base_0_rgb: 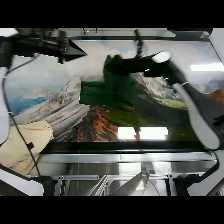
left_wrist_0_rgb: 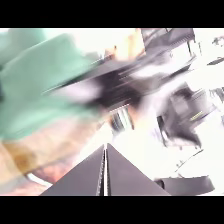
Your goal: Fold the shirts.
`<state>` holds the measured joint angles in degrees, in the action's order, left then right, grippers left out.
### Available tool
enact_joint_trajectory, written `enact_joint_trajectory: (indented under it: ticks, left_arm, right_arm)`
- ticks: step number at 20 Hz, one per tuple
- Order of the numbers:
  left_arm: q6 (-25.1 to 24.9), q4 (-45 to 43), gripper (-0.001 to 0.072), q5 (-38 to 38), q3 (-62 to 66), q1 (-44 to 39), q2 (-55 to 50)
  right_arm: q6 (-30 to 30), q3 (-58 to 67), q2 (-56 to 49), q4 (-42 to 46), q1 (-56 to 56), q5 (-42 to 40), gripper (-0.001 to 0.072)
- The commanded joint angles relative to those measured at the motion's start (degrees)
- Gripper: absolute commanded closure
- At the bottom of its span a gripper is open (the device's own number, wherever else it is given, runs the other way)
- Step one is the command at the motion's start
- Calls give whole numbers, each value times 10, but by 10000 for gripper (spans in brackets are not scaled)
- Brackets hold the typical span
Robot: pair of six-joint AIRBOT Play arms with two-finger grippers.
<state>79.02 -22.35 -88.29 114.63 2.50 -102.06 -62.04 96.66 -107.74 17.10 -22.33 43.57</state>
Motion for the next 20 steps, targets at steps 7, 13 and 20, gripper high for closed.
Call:
enact_joint_trajectory:
  ticks: [7, 13, 20]
  left_arm:
    - [-22, 9, 703, -39, -3, 52, 61]
    - [-40, 9, 703, -71, -3, 33, 61]
    - [-123, 9, 703, -42, -204, 66, 175]
  right_arm:
    - [333, 74, -128, -332, -171, -153, 22]
    - [146, 78, -33, -85, -32, -5, 694]
    - [-75, 76, 14, 164, 181, 268, 530]
